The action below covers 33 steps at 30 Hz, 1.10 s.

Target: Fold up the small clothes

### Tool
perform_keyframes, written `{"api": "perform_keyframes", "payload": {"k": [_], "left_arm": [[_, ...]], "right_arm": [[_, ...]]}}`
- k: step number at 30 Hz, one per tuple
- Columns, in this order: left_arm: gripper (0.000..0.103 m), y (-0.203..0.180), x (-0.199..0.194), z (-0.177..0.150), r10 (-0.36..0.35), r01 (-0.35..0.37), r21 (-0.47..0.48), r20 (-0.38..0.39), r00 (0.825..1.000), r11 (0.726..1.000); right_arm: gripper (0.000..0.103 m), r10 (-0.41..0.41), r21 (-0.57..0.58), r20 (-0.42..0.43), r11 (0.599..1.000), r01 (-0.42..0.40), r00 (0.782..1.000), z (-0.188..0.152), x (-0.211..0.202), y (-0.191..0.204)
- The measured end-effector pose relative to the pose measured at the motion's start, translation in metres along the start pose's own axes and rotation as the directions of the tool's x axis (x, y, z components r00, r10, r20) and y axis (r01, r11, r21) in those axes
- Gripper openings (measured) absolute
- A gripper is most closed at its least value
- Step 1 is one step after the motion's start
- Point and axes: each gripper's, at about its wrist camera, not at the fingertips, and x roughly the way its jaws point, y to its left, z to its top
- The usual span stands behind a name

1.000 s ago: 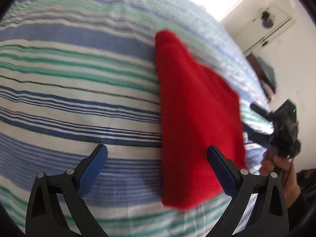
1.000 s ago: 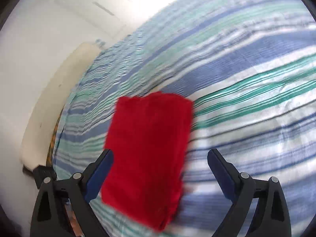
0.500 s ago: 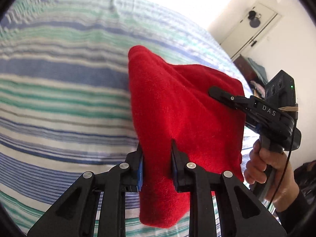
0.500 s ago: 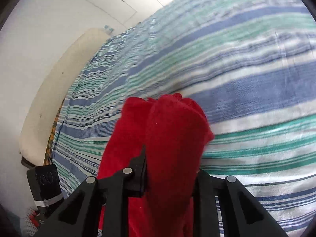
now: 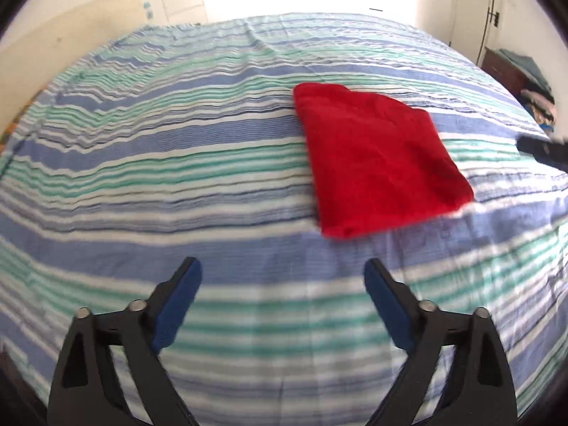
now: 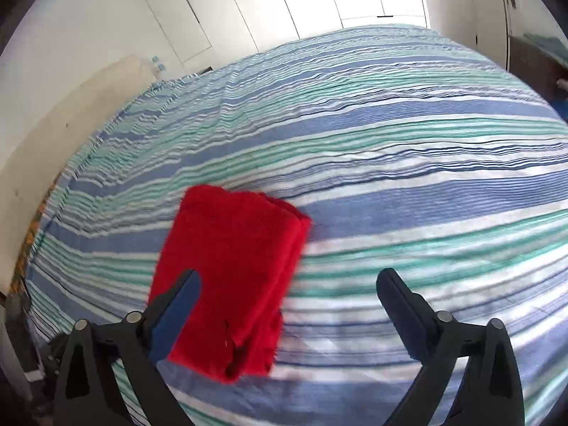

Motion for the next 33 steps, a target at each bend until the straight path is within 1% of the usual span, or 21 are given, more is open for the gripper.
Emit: {"api": "perform_keyframes", "payload": {"k": [2, 4, 6, 10, 12, 15, 21, 25, 28, 33], "left_arm": [[0.098, -0.002, -0.028, -0.017, 0.030, -0.030, -0.003, 0.028, 0.999, 1.000], [0.098, -0.002, -0.048, -0.026, 0.027, -0.027, -0.007, 0.027, 0.999, 1.000], [0.098, -0.004, -0.068, -0.034, 0.025, -0.025, -0.010, 0.017, 1.000, 1.000], [0.098, -0.011, -0.096, -0.045, 0.091, -0.090, -0.024, 0.031, 0.995, 0.996], [0.098, -0.010, -0.111, -0.056, 0.088, -0.087, -0.043, 0.014, 0.996, 0.995], [0.098, -0.010, -0.127, -0.069, 0.077, -0.078, -0.046, -0.026, 0.997, 0.996], [0.098, -0.011, -0.150, -0.083, 0.133, -0.133, -0.022, 0.003, 0.991, 0.991], [0.098, -0.008, -0.159, -0.085, 0.148, -0.147, -0.022, 0.004, 0.989, 0.989], [0.098, -0.010, -0.162, -0.087, 0.159, -0.159, -0.013, 0.008, 0.987, 0.987], [0.098, -0.014, -0.165, -0.090, 0.141, -0.141, 0.020, -0.031, 0.989, 0.990]], "right_arm": [[0.102, -0.031, -0.064, -0.036, 0.998, 0.029, 0.999, -0.033, -0.030, 0.010], [0.102, -0.045, -0.091, -0.054, 0.995, 0.040, 0.998, -0.064, -0.059, 0.018], [0.102, -0.048, -0.101, -0.052, 0.994, 0.042, 0.998, -0.094, -0.093, 0.030], [0.102, -0.096, -0.121, -0.030, 0.988, 0.092, 0.995, -0.140, -0.141, 0.050], [0.102, -0.114, -0.115, -0.027, 0.987, 0.110, 0.993, -0.157, -0.160, 0.057], [0.102, -0.106, -0.119, -0.030, 0.988, 0.102, 0.994, -0.171, -0.179, 0.069], [0.102, -0.103, -0.189, -0.044, 0.978, 0.093, 0.994, -0.188, -0.199, 0.097], [0.102, -0.084, -0.212, -0.041, 0.974, 0.074, 0.996, -0.192, -0.212, 0.110], [0.102, -0.093, -0.235, -0.028, 0.968, 0.083, 0.995, -0.193, -0.221, 0.116], [0.102, -0.103, -0.241, -0.027, 0.966, 0.094, 0.994, -0.191, -0.229, 0.119]]}}
